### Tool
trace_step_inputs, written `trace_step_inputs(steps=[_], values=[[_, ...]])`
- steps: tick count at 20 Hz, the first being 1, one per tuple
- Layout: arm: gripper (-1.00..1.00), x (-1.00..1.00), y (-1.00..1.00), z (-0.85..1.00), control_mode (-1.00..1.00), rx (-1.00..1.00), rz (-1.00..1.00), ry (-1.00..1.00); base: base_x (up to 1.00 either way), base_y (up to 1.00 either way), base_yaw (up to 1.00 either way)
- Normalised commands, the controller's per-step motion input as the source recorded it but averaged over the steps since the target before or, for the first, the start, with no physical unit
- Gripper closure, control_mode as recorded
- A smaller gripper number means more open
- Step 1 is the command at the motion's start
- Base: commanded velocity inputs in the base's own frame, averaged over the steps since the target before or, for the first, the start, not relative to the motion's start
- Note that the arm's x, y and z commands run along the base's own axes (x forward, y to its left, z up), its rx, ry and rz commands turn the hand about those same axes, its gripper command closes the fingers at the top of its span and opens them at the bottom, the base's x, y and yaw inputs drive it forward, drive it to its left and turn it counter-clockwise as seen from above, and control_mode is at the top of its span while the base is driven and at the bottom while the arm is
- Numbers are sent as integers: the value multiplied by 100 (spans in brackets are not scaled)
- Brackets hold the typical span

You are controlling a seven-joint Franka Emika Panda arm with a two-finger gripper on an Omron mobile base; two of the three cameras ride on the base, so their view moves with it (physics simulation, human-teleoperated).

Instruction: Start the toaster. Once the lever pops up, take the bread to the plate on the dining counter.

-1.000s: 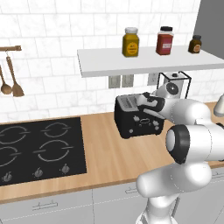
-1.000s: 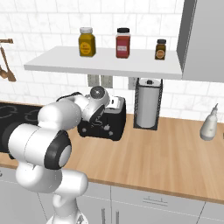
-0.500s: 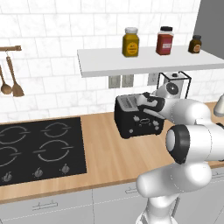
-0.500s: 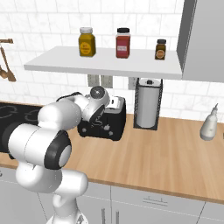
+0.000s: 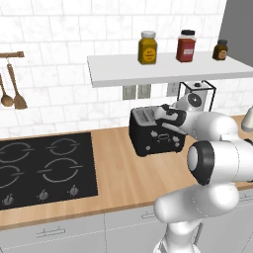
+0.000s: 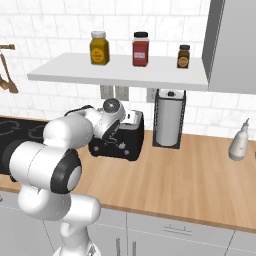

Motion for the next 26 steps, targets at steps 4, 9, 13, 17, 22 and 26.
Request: trace_step_inputs(steps=[4, 9, 13, 17, 22, 26], values=[[-100, 0, 0, 0, -100, 0, 0, 0, 0, 0, 0], [-100, 0, 0, 0, -100, 0, 0, 0, 0, 0, 0], [-100, 0, 0, 0, -100, 0, 0, 0, 0, 0, 0], [-100, 0, 0, 0, -100, 0, 0, 0, 0, 0, 0], [-100, 0, 0, 0, -100, 0, 0, 0, 0, 0, 0], [-100, 0, 0, 0, -100, 0, 0, 0, 0, 0, 0]])
